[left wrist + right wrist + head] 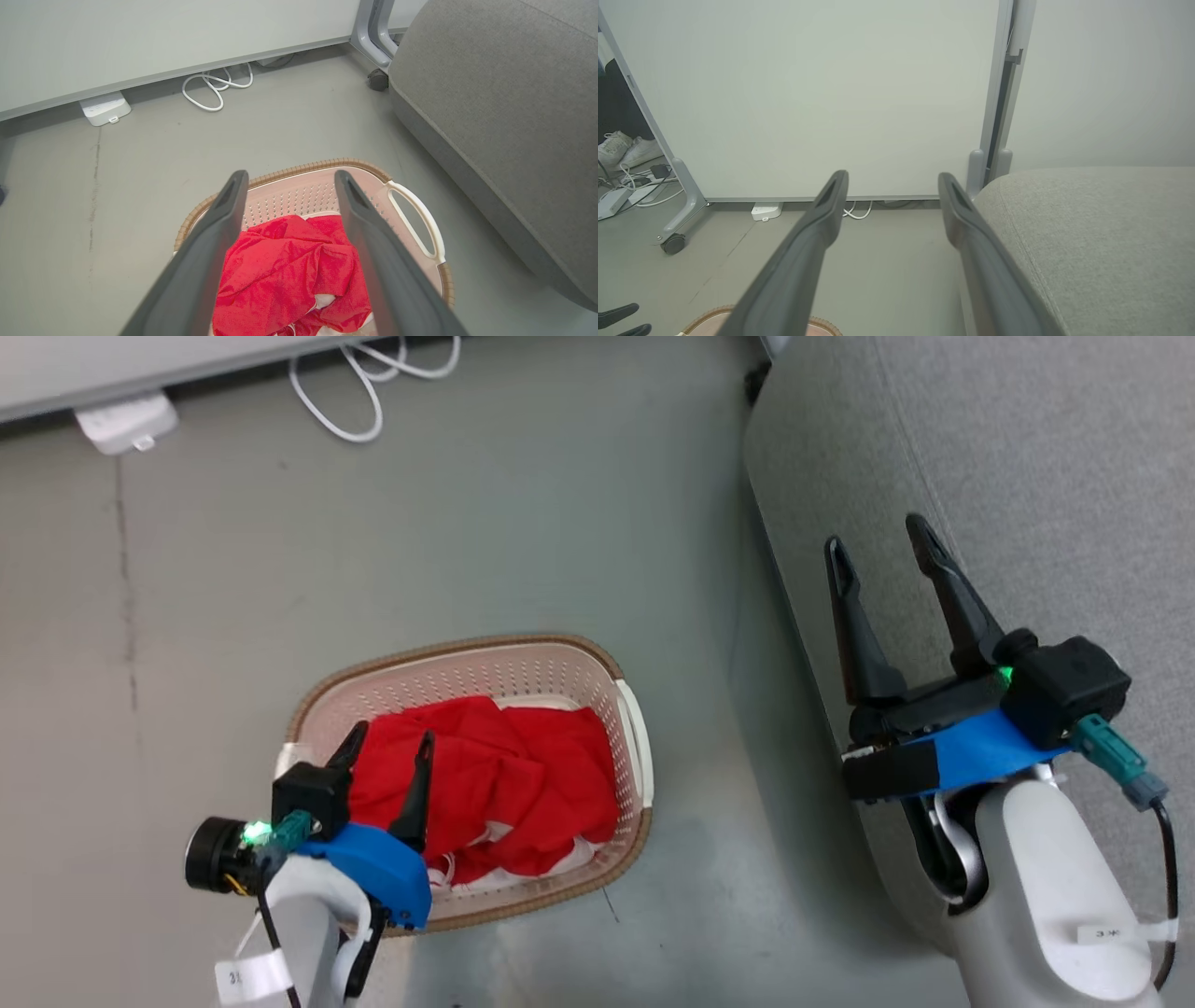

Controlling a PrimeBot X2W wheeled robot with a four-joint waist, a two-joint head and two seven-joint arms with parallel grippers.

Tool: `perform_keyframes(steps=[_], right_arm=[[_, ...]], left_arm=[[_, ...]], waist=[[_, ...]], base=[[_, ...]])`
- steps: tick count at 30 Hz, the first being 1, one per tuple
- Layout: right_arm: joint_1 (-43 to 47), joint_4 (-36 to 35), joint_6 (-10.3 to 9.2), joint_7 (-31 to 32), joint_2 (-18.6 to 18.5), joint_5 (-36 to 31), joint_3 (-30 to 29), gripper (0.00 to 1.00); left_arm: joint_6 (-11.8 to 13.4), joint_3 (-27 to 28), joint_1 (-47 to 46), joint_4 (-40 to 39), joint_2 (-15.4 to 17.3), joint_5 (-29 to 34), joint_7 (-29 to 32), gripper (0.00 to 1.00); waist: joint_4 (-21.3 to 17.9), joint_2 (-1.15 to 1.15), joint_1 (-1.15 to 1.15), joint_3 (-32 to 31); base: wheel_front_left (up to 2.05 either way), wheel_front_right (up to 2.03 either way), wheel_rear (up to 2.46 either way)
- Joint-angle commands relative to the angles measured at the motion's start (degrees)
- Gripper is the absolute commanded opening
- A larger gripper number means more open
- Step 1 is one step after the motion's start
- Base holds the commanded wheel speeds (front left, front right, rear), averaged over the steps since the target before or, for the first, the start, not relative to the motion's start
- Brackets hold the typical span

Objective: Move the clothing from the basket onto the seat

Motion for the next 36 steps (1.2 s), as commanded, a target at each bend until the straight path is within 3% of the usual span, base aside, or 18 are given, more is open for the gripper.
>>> perform_keyframes(steps=[1, 13, 25, 33, 34, 35, 36], right_arm=[[-2.1, -0.1, 0.03, -0.6, -0.1, 0.8, 0.4, 1.00], [-10.5, 0.9, 0.03, -2.6, -0.1, 6.0, 7.3, 1.00], [-12.0, -1.9, 0.03, -2.8, -0.1, 11.0, 9.6, 1.00], [-12.3, -3.1, 0.03, -2.8, -0.1, 12.0, 10.6, 1.00], [-12.3, -3.1, 0.03, -2.8, -0.1, 12.1, 10.6, 1.00], [-12.3, -3.1, 0.03, -2.8, -0.1, 12.1, 10.6, 1.00], [-12.3, -3.1, 0.03, -2.8, -0.1, 12.2, 10.6, 1.00]], left_arm=[[-0.1, -0.8, -2.5, 1.0, 0.9, 0.4, 0.5, 1.00], [-0.4, -6.5, -13.9, 11.5, 8.2, 1.2, 6.8, 1.00], [-0.4, -8.1, -19.4, 15.7, 13.7, 0.6, 9.4, 1.00], [2.1, -7.7, -21.6, 17.5, 14.6, 0.3, 11.3, 1.00], [2.2, -7.8, -21.8, 17.6, 14.5, 0.3, 11.6, 0.30], [2.2, -8.0, -22.1, 17.8, 14.5, 0.3, 11.8, 0.00], [2.2, -8.0, -22.2, 17.9, 14.4, 0.1, 12.1, 0.00]], waist=[[-5.1, 0.00, -0.01, 7.5], [-14.0, 0.00, -0.01, 20.7], [-17.7, 0.00, -0.01, 27.6], [-18.4, 0.00, -0.01, 29.7], [-18.4, 0.00, -0.01, 29.8], [-18.4, 0.00, -0.01, 29.9], [-18.4, 0.00, -0.01, 30.0]], base=[[0.00, 0.00, 0.00], [0.00, 0.00, 0.00], [0.00, 0.00, 0.00], [0.00, 0.00, 0.00], [0.00, 0.00, 0.00], [0.00, 0.00, 0.00], [0.00, 0.00, 0.00]])
